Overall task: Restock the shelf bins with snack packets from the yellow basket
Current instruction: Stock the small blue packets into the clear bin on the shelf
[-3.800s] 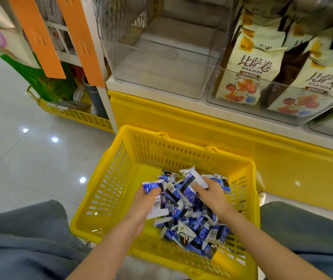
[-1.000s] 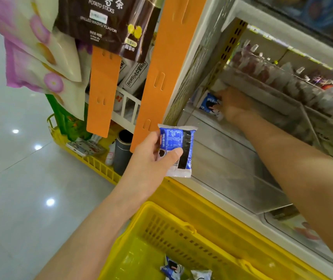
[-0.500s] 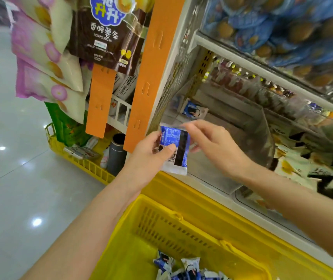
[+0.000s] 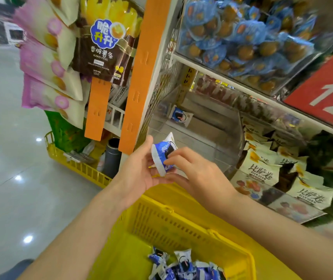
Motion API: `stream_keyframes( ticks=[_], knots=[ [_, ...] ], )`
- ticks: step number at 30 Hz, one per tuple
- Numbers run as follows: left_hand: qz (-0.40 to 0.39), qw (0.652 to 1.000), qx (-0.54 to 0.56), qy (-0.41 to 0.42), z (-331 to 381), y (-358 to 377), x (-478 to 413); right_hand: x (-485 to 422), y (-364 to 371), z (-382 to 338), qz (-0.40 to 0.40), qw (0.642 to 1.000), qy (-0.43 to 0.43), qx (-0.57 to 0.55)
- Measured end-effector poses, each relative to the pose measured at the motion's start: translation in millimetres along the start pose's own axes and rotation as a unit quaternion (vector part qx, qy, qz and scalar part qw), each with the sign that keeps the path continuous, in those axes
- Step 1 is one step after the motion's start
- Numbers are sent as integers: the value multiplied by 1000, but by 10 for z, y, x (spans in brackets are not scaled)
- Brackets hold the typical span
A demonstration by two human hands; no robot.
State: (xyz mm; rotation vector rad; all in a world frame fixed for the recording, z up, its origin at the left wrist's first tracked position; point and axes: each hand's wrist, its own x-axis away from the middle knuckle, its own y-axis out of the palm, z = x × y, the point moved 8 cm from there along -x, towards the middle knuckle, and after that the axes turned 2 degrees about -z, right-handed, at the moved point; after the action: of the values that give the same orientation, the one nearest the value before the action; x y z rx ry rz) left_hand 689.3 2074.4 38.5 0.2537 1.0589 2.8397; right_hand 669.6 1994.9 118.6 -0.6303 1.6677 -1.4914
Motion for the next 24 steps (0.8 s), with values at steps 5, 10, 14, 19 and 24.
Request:
stream_keyframes(
  ticks=[5, 10, 14, 19, 24],
  knots=[
    [2, 997, -68, 36, 31, 46, 10, 151, -121, 93, 24, 997, 11, -67],
    [12, 974, -218, 66, 70, 50, 23, 150, -311, 536, 99, 976, 139, -132],
    [36, 913, -373, 161, 199, 139, 29, 66, -167, 640, 8, 977, 141, -163],
    [21, 904, -362, 227, 347, 256, -94, 34, -39, 789, 0, 938, 184, -295],
    [23, 876, -371, 306, 588, 313, -406, -138, -156, 1058, 72, 904, 204, -368]
  ],
)
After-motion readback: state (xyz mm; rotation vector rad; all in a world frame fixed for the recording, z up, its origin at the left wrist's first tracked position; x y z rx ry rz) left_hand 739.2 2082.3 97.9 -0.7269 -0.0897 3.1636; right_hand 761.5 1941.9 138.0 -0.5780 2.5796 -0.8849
